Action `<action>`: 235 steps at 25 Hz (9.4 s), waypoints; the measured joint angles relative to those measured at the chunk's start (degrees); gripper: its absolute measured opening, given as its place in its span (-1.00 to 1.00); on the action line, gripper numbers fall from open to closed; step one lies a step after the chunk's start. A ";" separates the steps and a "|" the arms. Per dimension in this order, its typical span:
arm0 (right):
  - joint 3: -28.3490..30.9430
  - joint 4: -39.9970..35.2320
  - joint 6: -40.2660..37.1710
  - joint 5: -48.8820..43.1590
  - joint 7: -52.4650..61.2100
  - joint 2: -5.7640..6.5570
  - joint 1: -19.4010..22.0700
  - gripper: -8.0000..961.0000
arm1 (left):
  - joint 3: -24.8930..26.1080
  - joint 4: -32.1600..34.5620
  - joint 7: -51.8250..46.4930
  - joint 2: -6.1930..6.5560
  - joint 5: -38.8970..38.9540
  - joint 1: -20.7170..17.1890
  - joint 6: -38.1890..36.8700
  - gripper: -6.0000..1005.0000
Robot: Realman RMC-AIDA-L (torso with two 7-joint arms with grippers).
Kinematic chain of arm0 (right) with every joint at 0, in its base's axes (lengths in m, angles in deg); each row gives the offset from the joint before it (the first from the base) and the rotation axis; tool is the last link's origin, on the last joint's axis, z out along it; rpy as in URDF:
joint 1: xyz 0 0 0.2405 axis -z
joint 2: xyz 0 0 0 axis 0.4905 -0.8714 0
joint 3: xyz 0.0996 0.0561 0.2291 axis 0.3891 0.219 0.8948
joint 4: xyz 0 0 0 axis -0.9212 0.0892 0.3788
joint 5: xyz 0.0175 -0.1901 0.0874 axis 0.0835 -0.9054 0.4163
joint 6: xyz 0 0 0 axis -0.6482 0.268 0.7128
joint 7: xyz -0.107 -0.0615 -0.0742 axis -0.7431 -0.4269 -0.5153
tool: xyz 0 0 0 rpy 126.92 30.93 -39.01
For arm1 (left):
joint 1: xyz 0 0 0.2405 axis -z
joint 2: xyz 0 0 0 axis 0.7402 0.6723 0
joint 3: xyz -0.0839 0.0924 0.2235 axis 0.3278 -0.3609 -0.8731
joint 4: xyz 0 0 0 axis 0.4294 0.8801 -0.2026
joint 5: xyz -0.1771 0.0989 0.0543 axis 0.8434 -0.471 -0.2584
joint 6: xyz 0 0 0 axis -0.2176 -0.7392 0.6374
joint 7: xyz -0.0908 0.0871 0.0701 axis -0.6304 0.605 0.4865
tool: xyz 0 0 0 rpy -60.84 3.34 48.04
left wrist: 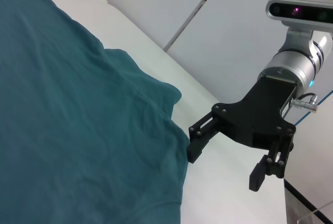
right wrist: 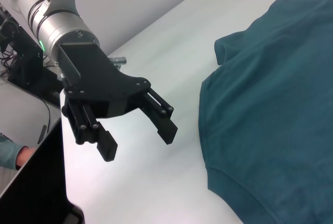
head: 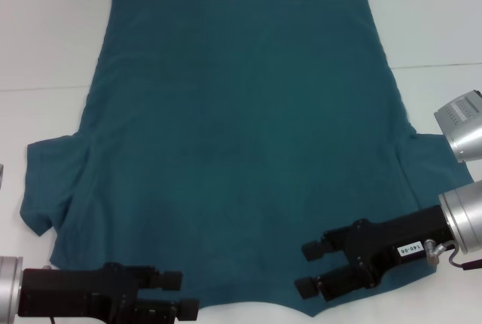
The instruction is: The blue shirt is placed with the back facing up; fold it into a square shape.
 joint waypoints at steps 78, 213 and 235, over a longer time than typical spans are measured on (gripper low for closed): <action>2.06 10.64 12.22 3.80 42.19 16.93 -9.30 0.79 | 22.35 -7.66 -40.23 4.13 -4.59 -0.30 34.23 0.56; 3.02 10.11 12.18 4.30 42.10 16.52 -7.17 0.78 | -0.47 4.40 -56.06 2.49 -14.33 9.86 39.27 0.38; 3.02 10.11 12.22 4.27 41.25 16.44 -7.03 0.78 | 6.87 -11.21 -28.84 4.34 9.86 15.04 33.71 0.63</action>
